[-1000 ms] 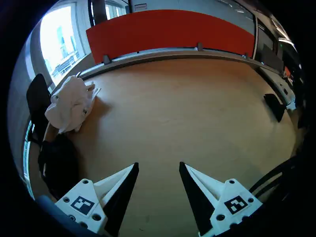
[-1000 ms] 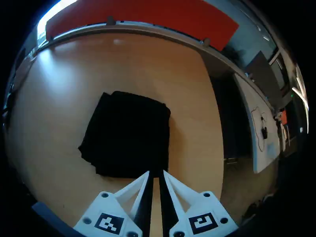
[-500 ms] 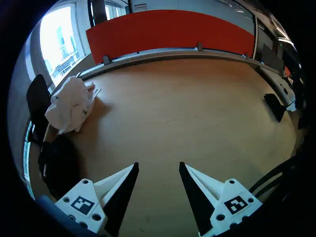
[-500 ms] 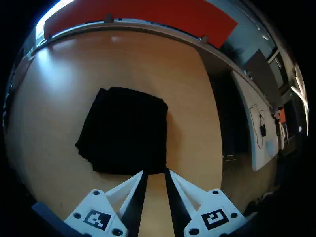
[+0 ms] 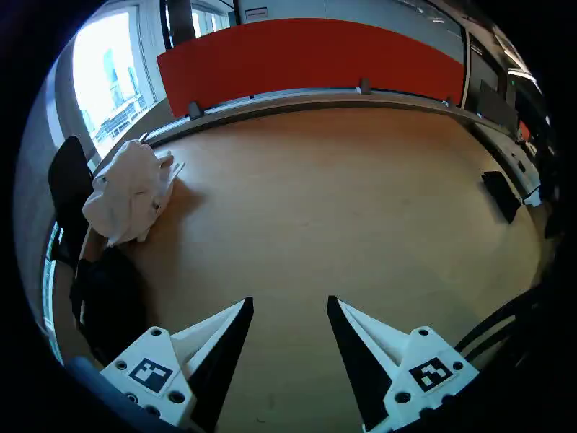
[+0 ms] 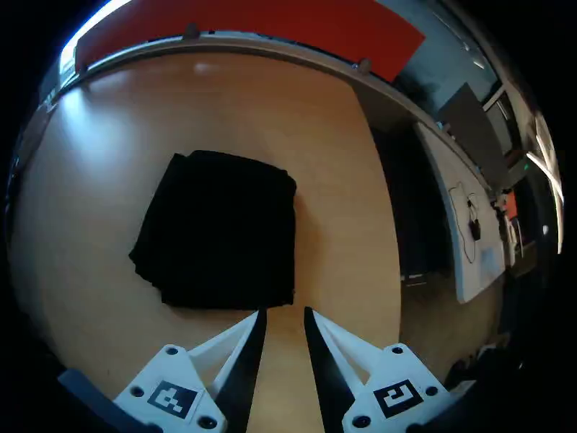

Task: Fold towel

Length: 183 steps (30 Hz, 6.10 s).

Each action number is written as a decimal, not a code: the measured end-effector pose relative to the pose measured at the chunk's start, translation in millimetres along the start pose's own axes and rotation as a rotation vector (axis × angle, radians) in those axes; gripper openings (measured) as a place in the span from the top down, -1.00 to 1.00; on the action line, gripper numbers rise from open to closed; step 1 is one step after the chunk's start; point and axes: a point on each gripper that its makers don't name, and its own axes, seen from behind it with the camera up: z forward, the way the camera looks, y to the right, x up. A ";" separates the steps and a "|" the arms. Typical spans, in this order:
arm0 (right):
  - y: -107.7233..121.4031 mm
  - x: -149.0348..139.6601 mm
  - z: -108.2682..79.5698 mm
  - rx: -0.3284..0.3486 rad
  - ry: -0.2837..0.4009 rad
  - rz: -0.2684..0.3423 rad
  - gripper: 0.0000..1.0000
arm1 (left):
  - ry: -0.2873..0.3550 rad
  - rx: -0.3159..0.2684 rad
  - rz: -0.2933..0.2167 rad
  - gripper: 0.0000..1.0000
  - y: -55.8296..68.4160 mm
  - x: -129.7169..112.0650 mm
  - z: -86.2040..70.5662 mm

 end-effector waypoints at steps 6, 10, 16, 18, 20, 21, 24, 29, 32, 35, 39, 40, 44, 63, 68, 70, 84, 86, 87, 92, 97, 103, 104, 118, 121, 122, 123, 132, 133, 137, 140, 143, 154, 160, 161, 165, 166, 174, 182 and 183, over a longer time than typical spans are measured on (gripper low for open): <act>0.4 -0.2 -3.1 0.001 0.007 0.009 -0.23 | 0.003 -0.003 0.001 -0.50 0.2 0.7 0.0; -0.3 0.3 -4.7 -0.001 0.013 0.009 -0.50 | 0.005 -0.003 0.001 -0.50 1.1 0.9 -0.6; -3.0 1.1 -6.8 0.005 0.018 0.007 -0.68 | 0.006 -0.004 -0.003 -0.50 0.9 0.0 -1.5; -3.1 1.6 -7.3 0.004 0.020 0.006 -0.75 | 0.008 -0.005 -0.004 -0.50 0.6 0.1 -2.0; -3.2 2.8 -8.2 0.004 0.026 0.007 -0.87 | 0.009 -0.005 -0.005 -0.50 0.4 0.1 -2.2; -3.2 3.4 -8.7 0.003 0.029 0.008 -0.92 | 0.009 -0.005 -0.006 -0.50 0.3 0.1 -2.3; -3.7 5.5 -9.9 0.006 0.037 0.012 -1.00 | 0.011 -0.005 -0.007 -0.50 0.3 0.2 -2.7; -5.2 9.2 -11.8 0.007 0.046 0.012 -1.00 | 0.013 -0.005 -0.006 -0.50 -0.1 0.6 -3.5; -7.8 11.5 -13.1 0.008 0.053 0.012 -1.00 | 0.015 -0.005 -0.007 -0.50 -0.3 1.5 -3.7; -11.0 14.2 -14.6 0.011 0.066 0.015 -1.00 | 0.018 -0.005 -0.010 -0.50 -0.3 2.6 -3.8; -16.2 18.9 -16.6 0.016 0.089 0.030 -1.00 | 0.021 -0.004 -0.015 -0.50 -0.4 3.8 -3.5; -17.7 20.2 -17.2 0.019 0.095 0.036 -1.00 | 0.022 -0.004 -0.016 -0.50 -0.4 4.1 -3.4; -24.1 25.8 -19.8 0.030 0.124 0.068 -1.00 | 0.025 -0.002 -0.018 -0.51 -0.4 5.2 -3.2; -54.2 60.0 -40.2 0.064 0.295 0.243 -1.00 | 0.048 0.016 -0.043 -0.50 -5.6 11.7 -4.5; -56.8 74.8 -48.5 0.061 0.375 0.290 -1.00 | 0.061 0.021 -0.050 -0.50 -6.9 15.3 -5.5; -57.5 79.8 -51.7 0.060 0.404 0.305 -1.00 | 0.066 0.023 -0.054 -0.50 -7.6 16.6 -5.9; -61.2 103.4 -69.1 0.055 0.541 0.335 -1.00 | 0.100 0.041 -0.074 -0.50 -15.2 24.5 -13.6; -61.9 110.0 -75.8 0.057 0.578 0.333 -1.00 | 0.110 0.044 -0.077 -0.50 -16.1 27.6 -14.4; -62.2 113.2 -79.1 0.058 0.595 0.331 -1.00 | 0.115 0.046 -0.078 -0.50 -16.5 29.1 -14.9; -67.0 133.2 -102.0 0.068 0.689 0.324 -1.00 | 0.142 0.048 -0.083 -0.50 -17.5 38.3 -17.1; -74.5 153.5 -128.1 0.081 0.777 0.316 -1.00 | 0.166 0.053 -0.082 -0.50 -18.3 46.6 -18.6; -74.9 170.5 -148.5 0.062 0.856 0.308 -1.00 | 0.197 0.064 -0.097 -0.50 -20.1 57.8 -17.1; -74.1 172.7 -150.5 0.054 0.865 0.307 -1.00 | 0.202 0.067 -0.102 -0.50 -21.6 58.5 -17.7; -100.2 197.7 -173.7 0.084 0.936 0.286 -1.00 | 0.332 0.087 -0.144 -0.50 -32.5 95.5 -27.7; -109.4 203.9 -180.4 0.097 0.951 0.281 -1.00 | 0.371 0.081 -0.151 -0.50 -33.1 107.1 -32.6; -113.1 206.2 -183.0 0.102 0.955 0.279 -1.00 | 0.381 0.080 -0.153 -0.50 -32.7 111.4 -33.1; -116.4 208.2 -185.4 0.105 0.959 0.277 -1.00 | 0.390 0.079 -0.155 -0.51 -32.4 115.2 -33.6; -151.6 225.7 -203.9 0.140 0.995 0.265 -1.00 | 0.482 0.101 -0.181 -0.50 -44.4 143.5 -46.6; -155.4 227.1 -205.7 0.144 0.999 0.264 -1.00 | 0.490 0.100 -0.180 -0.50 -44.5 146.3 -47.7; -170.8 233.7 -213.7 0.161 1.014 0.264 -1.00 | 0.519 0.095 -0.177 -0.51 -44.6 157.3 -51.5; -183.2 239.1 -220.6 0.175 1.025 0.263 -1.00 | 0.539 0.090 -0.182 -0.50 -45.2 163.7 -55.1; -197.0 243.9 -226.4 0.191 1.033 0.258 -0.99 | 0.558 0.088 -0.191 -0.50 -47.4 168.7 -58.7; -225.0 254.8 -233.1 0.220 1.034 0.246 -1.00 | 0.620 0.069 -0.215 -0.50 -49.4 186.1 -68.8; -233.2 258.1 -239.7 0.225 1.031 0.239 -1.00 | 0.661 0.065 -0.194 -0.50 -45.7 196.9 -75.9; -234.7 258.3 -240.3 0.226 1.029 0.237 -1.00 | 0.670 0.064 -0.191 -0.50 -44.7 198.8 -77.2; -236.5 260.5 -242.5 0.217 1.020 0.230 -1.00 | 0.694 0.067 -0.182 -0.50 -42.9 203.2 -79.1; -236.6 261.7 -244.2 0.215 1.020 0.230 -1.00 | 0.698 0.069 -0.180 -0.50 -43.1 203.3 -78.7; -242.1 267.3 -258.6 0.200 1.020 0.222 -1.00 | 0.725 0.099 -0.165 -0.50 -51.2 194.5 -74.2; -249.3 262.5 -256.7 0.178 1.011 0.209 -1.00 | 0.754 0.129 -0.142 -0.50 -57.7 176.7 -61.1; -250.1 261.8 -256.9 0.176 1.011 0.209 -1.00 | 0.758 0.132 -0.142 -0.50 -58.1 174.3 -58.8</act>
